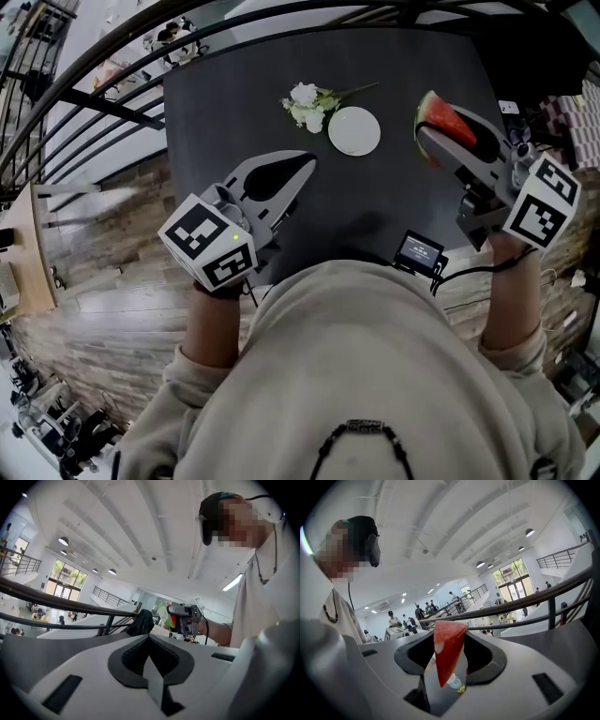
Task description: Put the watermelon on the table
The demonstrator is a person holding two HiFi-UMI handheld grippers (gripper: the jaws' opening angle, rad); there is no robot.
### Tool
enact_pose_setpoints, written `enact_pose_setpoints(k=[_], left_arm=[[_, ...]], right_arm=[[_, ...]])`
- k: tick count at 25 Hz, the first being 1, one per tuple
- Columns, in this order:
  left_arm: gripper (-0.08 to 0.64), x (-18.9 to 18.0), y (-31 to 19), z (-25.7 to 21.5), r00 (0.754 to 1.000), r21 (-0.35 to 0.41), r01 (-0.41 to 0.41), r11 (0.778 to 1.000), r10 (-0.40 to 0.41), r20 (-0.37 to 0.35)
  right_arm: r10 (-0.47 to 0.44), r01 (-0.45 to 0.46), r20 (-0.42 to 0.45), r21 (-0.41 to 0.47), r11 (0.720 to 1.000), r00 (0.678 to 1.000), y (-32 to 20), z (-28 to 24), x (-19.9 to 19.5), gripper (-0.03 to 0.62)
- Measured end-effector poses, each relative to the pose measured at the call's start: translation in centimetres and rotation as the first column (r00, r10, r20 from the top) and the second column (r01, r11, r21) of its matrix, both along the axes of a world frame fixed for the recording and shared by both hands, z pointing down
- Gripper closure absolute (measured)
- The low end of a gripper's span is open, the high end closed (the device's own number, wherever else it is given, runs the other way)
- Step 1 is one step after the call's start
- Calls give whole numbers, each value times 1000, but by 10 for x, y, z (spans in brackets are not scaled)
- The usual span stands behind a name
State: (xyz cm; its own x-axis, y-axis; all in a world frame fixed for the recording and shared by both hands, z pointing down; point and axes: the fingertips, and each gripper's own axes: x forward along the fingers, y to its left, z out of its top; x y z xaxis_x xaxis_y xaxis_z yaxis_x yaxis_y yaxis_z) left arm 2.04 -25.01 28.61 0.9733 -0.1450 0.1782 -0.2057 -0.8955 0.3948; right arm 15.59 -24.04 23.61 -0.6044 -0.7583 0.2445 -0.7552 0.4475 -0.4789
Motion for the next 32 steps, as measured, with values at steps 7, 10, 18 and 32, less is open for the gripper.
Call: enact_pose_setpoints(k=[7,10,18,32], left_arm=[[552,3,8,3,1000,-20,15,1000,-14,12],[552,4,12,7,1000,-37,26,999,-25,17],[552,7,34,23,999,-94,42,995,-39,33],[554,-17,39,36,984,-105,171,980,-165,64]], right_arm=[[-26,26,5,-27,999,1000,-11,12,0,388],[-43,44,20,-35,998,999,-19,19,0,390],[-98,99,22,-55,994,995,-34,37,-7,388],[-165,164,2,-108,980,986,-55,84,-16,388]])
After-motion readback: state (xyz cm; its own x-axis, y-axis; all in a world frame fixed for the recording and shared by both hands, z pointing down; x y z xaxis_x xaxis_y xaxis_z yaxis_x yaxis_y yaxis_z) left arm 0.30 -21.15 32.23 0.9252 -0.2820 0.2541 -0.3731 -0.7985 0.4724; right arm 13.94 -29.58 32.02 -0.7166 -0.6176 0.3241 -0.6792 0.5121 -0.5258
